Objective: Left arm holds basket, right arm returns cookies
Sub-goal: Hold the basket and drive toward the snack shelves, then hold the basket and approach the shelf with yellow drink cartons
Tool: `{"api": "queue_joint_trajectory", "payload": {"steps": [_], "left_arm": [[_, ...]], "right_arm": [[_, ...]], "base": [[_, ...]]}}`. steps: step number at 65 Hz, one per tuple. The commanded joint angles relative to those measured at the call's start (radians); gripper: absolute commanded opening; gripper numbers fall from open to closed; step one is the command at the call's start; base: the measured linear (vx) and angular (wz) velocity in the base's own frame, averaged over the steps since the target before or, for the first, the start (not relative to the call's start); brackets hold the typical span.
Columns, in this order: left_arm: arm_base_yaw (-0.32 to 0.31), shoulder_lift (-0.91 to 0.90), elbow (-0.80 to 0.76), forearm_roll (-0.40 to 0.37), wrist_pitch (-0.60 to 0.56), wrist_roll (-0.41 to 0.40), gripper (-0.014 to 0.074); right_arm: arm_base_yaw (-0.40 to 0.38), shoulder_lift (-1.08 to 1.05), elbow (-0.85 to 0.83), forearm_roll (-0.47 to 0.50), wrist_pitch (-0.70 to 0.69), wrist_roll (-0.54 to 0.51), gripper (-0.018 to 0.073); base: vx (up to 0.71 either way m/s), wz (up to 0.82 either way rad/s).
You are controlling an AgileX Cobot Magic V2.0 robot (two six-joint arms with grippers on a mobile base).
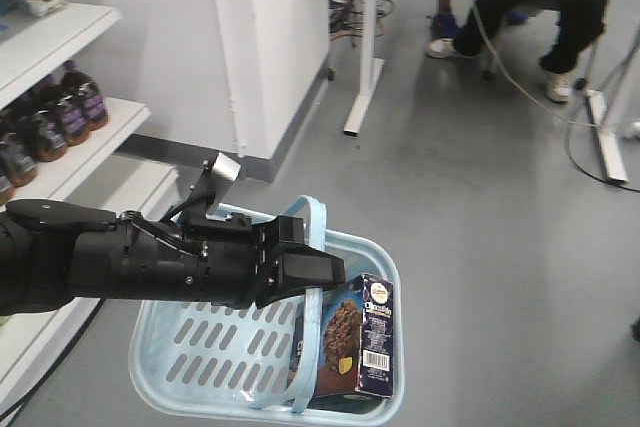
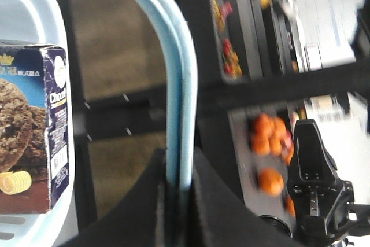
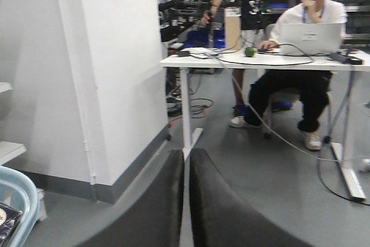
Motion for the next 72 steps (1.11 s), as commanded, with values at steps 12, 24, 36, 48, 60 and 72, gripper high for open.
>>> {"api": "queue_joint_trajectory", "payload": {"steps": [12, 24, 36, 48, 60, 72], "left_arm": [[-0.006, -0.050, -0.036, -0.098, 0.057, 0.005, -0.0003], [-0.006, -0.050, -0.036, -0.098, 0.057, 0.005, -0.0003], [-0.006, -0.050, -0.036, -0.098, 0.057, 0.005, -0.0003], [-0.006, -0.050, -0.036, -0.098, 0.057, 0.005, -0.0003], [-0.006, -0.050, -0.036, -0.098, 0.057, 0.005, -0.0003], [-0.006, -0.050, -0.036, -0.098, 0.057, 0.005, -0.0003]], "right_arm": [[-0.006, -0.013, 0.018, -0.010, -0.072, -0.005, -0.0006], [-0.006, -0.013, 0.018, -0.010, -0.072, -0.005, -0.0006], [-0.006, -0.013, 0.018, -0.010, -0.072, -0.005, -0.0006], [-0.006, -0.013, 0.018, -0.010, -0.072, -0.005, -0.0006], [-0.006, -0.013, 0.018, -0.010, -0.072, -0.005, -0.0006], [-0.006, -0.013, 0.018, -0.010, -0.072, -0.005, -0.0006]], "base": [[0.25, 0.85], [0.25, 0.80], [0.23, 0.69], [0.22, 0.67], [0.22, 0.81], [0.22, 0.83]]}}
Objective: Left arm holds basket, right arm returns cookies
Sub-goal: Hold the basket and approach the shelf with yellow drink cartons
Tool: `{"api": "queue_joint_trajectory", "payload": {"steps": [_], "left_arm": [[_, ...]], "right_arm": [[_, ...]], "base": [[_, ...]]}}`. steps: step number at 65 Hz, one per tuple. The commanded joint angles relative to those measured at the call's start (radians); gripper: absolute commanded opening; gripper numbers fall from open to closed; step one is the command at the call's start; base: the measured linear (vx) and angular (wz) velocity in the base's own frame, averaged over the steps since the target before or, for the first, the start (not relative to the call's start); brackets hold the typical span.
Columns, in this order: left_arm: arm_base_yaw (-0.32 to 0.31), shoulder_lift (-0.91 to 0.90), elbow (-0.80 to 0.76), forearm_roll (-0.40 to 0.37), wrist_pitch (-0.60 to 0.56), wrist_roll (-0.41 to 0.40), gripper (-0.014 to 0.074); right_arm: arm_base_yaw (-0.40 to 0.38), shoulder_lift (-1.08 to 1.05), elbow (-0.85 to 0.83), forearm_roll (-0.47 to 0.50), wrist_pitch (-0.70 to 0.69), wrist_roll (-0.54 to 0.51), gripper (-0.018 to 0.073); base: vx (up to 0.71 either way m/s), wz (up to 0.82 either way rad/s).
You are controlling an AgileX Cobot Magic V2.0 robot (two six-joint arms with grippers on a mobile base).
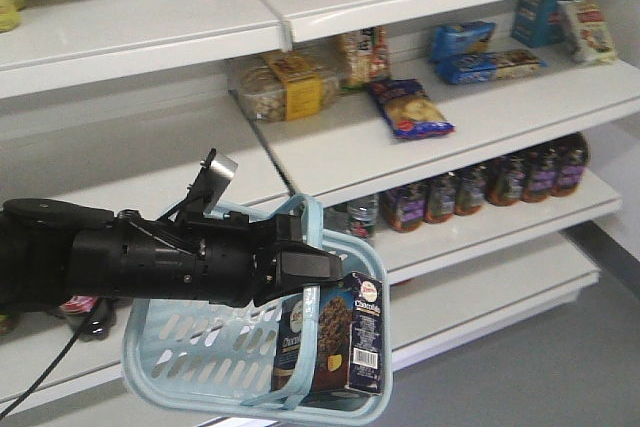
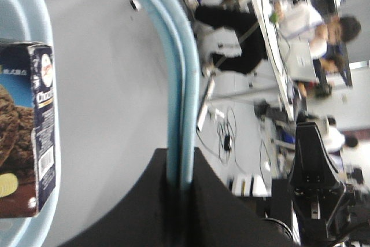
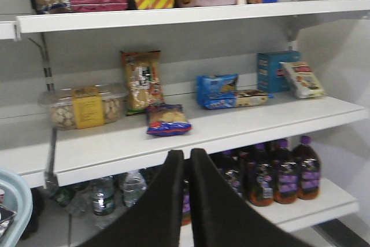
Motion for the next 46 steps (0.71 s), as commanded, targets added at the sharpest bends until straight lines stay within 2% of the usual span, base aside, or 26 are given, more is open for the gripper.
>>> {"api": "queue_joint_trajectory", "payload": {"steps": [1, 25, 46], "left_arm": [[-0.006, -0.050, -0.036, -0.098, 0.058, 0.005, -0.0003], [-0.006, -0.050, -0.036, -0.098, 0.058, 0.005, -0.0003], [-0.006, -0.050, -0.036, -0.098, 0.058, 0.005, -0.0003]], "right_arm": [[-0.006, -0.013, 0.018, -0.010, -0.072, -0.005, -0.0006], [-0.006, -0.013, 0.018, -0.010, -0.072, -0.005, -0.0006], [-0.006, -0.013, 0.018, -0.010, -0.072, -0.005, -0.0006]], "base": [[0.20, 0.78], [0.17, 0.63], [0.12, 0.43]]}}
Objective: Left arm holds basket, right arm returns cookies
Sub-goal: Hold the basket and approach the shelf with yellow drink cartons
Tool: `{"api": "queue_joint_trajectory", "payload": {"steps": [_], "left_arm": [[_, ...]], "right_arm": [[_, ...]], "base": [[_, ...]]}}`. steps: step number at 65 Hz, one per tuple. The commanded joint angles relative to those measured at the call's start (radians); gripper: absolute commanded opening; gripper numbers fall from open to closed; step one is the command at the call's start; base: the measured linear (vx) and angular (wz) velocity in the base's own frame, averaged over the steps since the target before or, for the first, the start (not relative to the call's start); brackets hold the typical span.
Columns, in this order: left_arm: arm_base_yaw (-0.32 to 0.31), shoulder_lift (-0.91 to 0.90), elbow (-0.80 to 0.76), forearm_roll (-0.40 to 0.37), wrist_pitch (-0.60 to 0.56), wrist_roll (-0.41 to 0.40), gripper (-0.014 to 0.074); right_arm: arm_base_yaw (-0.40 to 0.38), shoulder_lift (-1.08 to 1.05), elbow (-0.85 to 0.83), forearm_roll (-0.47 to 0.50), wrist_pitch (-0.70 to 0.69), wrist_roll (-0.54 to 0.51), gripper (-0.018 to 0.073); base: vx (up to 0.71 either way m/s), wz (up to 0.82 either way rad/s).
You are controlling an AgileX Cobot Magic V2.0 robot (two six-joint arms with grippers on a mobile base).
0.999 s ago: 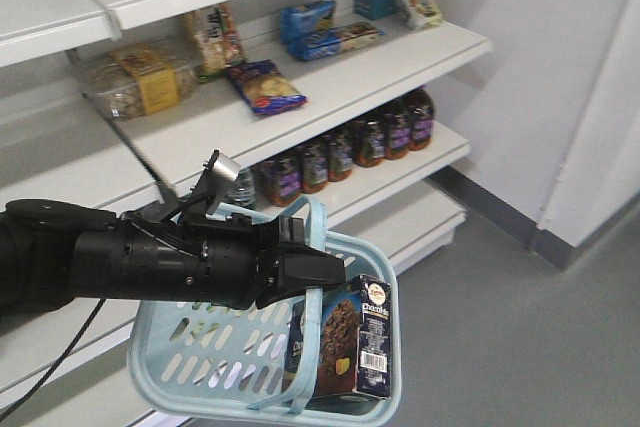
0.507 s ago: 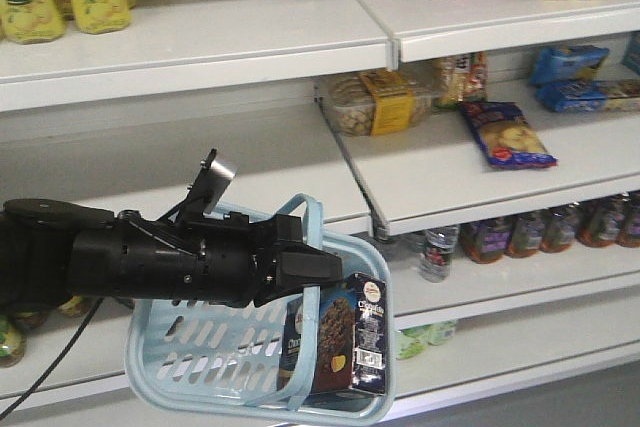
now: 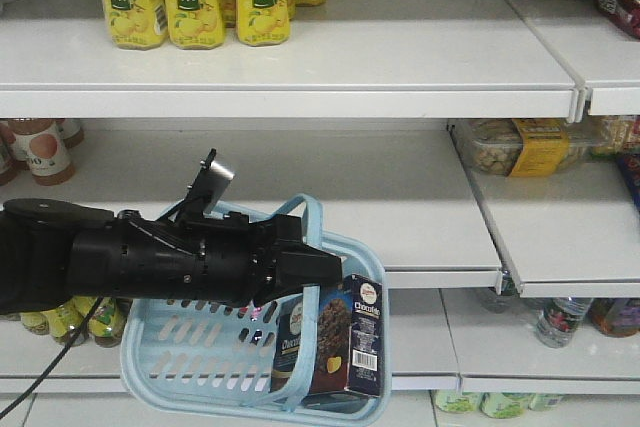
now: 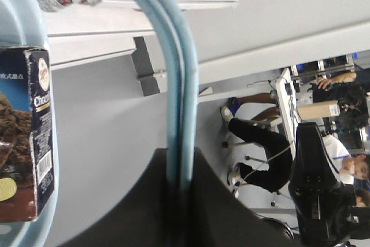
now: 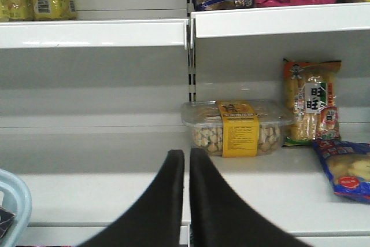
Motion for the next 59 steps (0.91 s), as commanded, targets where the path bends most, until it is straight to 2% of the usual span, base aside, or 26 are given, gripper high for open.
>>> {"api": "queue_joint_trajectory", "payload": {"steps": [1, 59], "left_arm": [[-0.006, -0.050, -0.036, -0.101, 0.060, 0.005, -0.0003], [-0.006, -0.050, -0.036, -0.101, 0.060, 0.005, -0.0003]], "right_arm": [[-0.006, -0.013, 0.018, -0.010, -0.072, -0.005, -0.0006], [-0.006, -0.013, 0.018, -0.010, -0.072, -0.005, -0.0006]], "base": [[0.11, 0.25], [0.07, 0.03]]}}
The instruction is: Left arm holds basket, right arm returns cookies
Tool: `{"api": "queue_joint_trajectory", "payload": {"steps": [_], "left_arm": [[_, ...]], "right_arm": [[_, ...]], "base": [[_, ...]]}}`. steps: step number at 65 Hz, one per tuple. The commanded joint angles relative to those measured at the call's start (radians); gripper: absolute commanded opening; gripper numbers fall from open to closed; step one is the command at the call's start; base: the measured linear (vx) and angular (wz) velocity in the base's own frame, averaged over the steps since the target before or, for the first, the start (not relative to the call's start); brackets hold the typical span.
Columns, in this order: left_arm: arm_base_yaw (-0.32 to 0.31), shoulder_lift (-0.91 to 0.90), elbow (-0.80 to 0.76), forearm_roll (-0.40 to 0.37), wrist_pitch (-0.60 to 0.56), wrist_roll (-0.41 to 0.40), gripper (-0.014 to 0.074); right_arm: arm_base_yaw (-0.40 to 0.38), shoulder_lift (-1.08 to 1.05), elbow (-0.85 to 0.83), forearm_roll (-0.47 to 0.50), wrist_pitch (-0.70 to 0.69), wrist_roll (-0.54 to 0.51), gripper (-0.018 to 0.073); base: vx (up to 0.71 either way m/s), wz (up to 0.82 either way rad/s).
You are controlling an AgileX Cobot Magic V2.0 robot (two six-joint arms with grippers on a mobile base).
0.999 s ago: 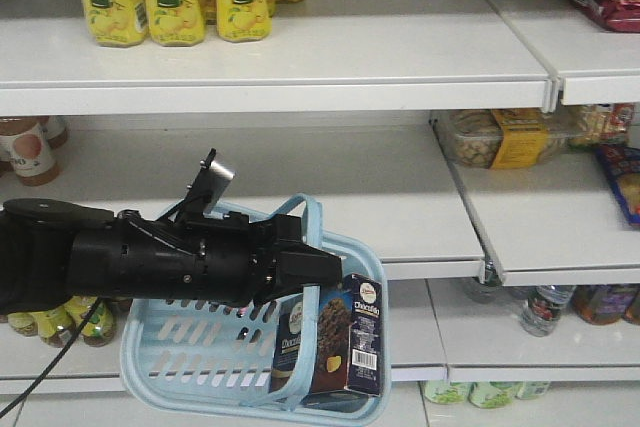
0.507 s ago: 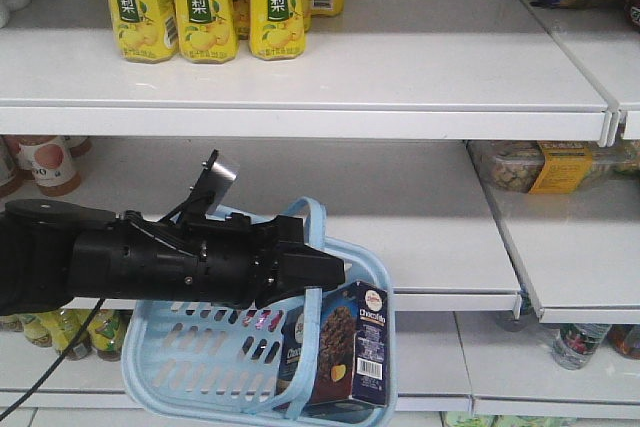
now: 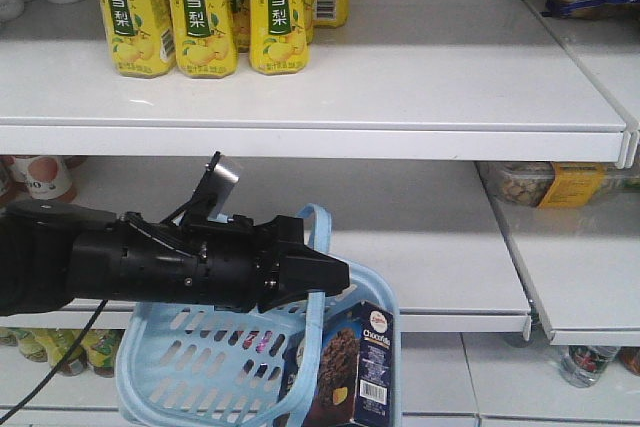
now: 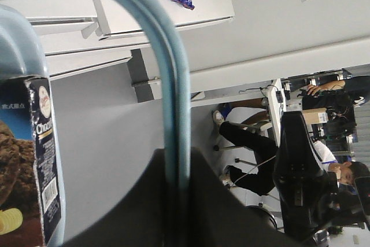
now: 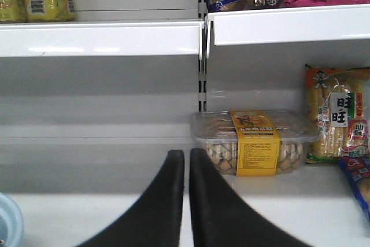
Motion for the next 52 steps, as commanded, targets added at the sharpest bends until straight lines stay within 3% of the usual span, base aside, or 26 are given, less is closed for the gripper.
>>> {"api": "queue_joint_trajectory", "payload": {"steps": [1, 52], "left_arm": [[-0.006, -0.050, -0.036, -0.098, 0.023, 0.026, -0.0003], [-0.006, -0.050, -0.036, -0.098, 0.023, 0.026, -0.0003]], "right_arm": [[-0.006, -0.013, 0.018, -0.010, -0.072, -0.005, -0.0006], [-0.006, -0.013, 0.018, -0.010, -0.072, -0.005, -0.0006]], "base": [[0.05, 0.01], [0.05, 0.01]]}}
